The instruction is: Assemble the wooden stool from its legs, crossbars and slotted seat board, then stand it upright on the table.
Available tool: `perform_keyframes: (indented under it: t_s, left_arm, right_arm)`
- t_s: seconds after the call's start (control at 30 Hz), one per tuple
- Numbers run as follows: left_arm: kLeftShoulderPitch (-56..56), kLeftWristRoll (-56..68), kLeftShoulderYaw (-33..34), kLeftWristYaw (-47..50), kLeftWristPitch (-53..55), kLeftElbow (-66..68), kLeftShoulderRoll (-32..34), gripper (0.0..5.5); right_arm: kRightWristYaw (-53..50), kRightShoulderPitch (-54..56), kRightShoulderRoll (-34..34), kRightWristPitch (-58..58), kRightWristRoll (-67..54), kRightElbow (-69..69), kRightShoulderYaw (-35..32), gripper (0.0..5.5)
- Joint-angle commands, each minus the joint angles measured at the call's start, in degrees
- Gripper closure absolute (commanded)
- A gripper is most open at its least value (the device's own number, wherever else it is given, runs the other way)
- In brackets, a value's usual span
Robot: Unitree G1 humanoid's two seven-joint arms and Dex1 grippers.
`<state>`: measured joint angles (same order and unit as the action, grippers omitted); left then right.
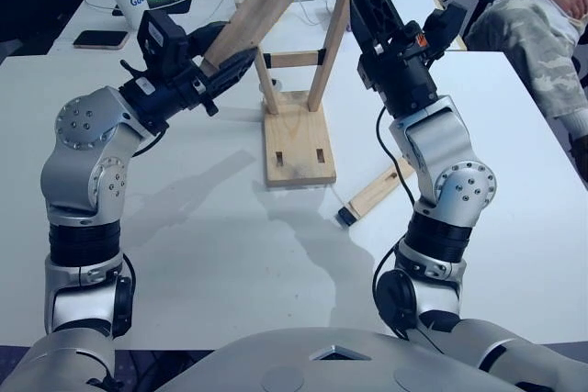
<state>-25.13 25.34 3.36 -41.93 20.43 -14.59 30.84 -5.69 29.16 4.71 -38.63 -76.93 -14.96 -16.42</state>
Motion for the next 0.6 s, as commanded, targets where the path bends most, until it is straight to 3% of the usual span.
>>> perform_keyframes:
  t_s: [0.03,0.6]
  left_arm:
    - [0.32,-2.09,-0.95,-1.67,-2.47,0.46,1.11,3.44]
    - [1.80,-6.58,-4.28,-5.46,-8.34,2.03,1.79,3.44]
  right_arm:
    - [-1.53,-0.10,-0.08,1.13,-0.78,1.02,0.25,2.15]
    - [-0.28,-0.59,-1.40,2.01,-5.10,-0.09,2.12,2.15]
